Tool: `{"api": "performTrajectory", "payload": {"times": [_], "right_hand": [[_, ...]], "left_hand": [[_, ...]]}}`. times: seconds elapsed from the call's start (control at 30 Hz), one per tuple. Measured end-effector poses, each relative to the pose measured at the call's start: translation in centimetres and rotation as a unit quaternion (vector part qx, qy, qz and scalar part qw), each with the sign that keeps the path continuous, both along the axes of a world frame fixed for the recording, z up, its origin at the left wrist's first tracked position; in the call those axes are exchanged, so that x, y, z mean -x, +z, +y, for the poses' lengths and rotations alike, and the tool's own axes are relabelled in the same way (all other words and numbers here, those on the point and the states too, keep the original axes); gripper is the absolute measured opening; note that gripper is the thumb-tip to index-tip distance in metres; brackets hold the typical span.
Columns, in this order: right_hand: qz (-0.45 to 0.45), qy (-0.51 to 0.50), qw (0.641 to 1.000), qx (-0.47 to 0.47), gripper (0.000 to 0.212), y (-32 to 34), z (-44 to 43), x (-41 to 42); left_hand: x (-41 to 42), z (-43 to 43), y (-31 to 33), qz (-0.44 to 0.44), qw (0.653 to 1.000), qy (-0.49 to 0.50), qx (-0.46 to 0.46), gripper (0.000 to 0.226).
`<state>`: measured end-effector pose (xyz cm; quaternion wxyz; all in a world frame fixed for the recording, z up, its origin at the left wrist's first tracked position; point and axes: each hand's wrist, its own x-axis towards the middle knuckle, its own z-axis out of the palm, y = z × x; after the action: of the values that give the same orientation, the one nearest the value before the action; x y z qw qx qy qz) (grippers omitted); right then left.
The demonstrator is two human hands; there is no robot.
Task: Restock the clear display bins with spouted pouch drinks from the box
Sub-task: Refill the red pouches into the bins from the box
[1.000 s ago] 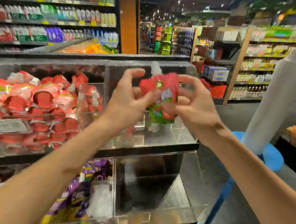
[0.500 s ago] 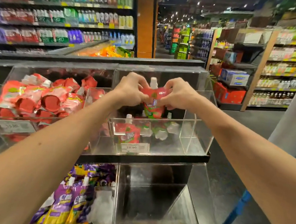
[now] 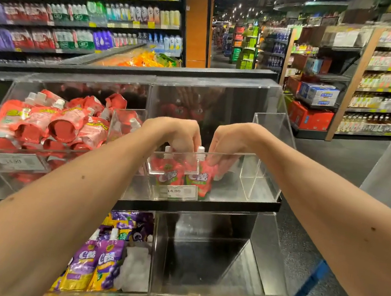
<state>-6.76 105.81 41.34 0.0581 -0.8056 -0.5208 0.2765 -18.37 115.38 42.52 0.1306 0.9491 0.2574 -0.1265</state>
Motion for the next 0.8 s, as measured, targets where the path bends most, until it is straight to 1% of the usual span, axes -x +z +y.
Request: {"api": "performTrajectory", "payload": {"times": [0.03,0.1,0.2,0.3,0.4,0.47,0.53,0.57,0.6,0.63,0.67,0.7,0.73,0.8], "right_hand": [[0.008,-0.005,1.0,0.0,0.017,-0.1,0.0,0.0],[0.029,-0.021,0.999,-0.005,0.019,-0.3,-0.3,0.0],[-0.026,-0.041,0.998,-0.051,0.024,-1.1,-0.8,0.0],[-0.063,-0.114,0.979,-0.155,0.025,-1.3,-1.4,0.5],[-0.072,-0.14,0.957,-0.242,0.022,-1.2,-3.3,2.2],[-0.097,-0.133,0.935,-0.314,0.021,-1.8,-5.5,4.1],[-0.155,-0.117,0.897,-0.397,0.017,-3.2,-8.1,6.5],[-0.168,-0.124,0.874,-0.438,0.016,-4.4,-9.7,7.7],[-0.162,-0.143,0.852,-0.478,0.014,-5.9,-11.7,9.1],[-0.148,-0.166,0.83,-0.511,0.013,-7.7,-13.8,10.6],[-0.131,-0.193,0.812,-0.535,0.012,-9.9,-16.0,12.3],[-0.109,-0.228,0.802,-0.541,0.011,-12.5,-18.2,13.9],[-0.084,-0.27,0.801,-0.528,0.011,-15.0,-20.6,15.7],[-0.033,-0.367,0.798,-0.476,0.012,-20.3,-25.7,18.4]], "left_hand": [[0.0,-0.1,0.1,0.005,1.0,0.003,0.001,0.032],[-0.1,-0.4,0.2,0.009,1.0,0.005,-0.016,0.042],[0.2,-0.9,0.1,-0.014,0.998,-0.003,-0.058,0.042],[1.5,-0.9,-0.4,-0.074,0.996,-0.005,-0.054,0.035],[4.0,-1.4,-1.1,-0.186,0.982,0.007,-0.027,0.029],[6.2,-2.3,-1.8,-0.304,0.953,0.009,-0.004,0.026],[8.7,-3.8,-3.3,-0.436,0.9,-0.01,-0.019,0.021],[9.9,-4.7,-4.4,-0.492,0.87,-0.02,-0.03,0.016],[11.0,-5.8,-5.7,-0.539,0.841,-0.029,-0.029,0.012],[12.0,-7.1,-7.3,-0.572,0.819,-0.033,-0.009,0.011],[12.8,-8.6,-9.0,-0.589,0.807,-0.031,0.027,0.017],[13.1,-10.3,-11.0,-0.587,0.806,-0.034,0.072,0.025],[13.2,-12.3,-13.1,-0.57,0.812,-0.042,0.116,0.032],[12.8,-17.4,-17.7,-0.503,0.838,-0.083,0.196,0.038]]}}
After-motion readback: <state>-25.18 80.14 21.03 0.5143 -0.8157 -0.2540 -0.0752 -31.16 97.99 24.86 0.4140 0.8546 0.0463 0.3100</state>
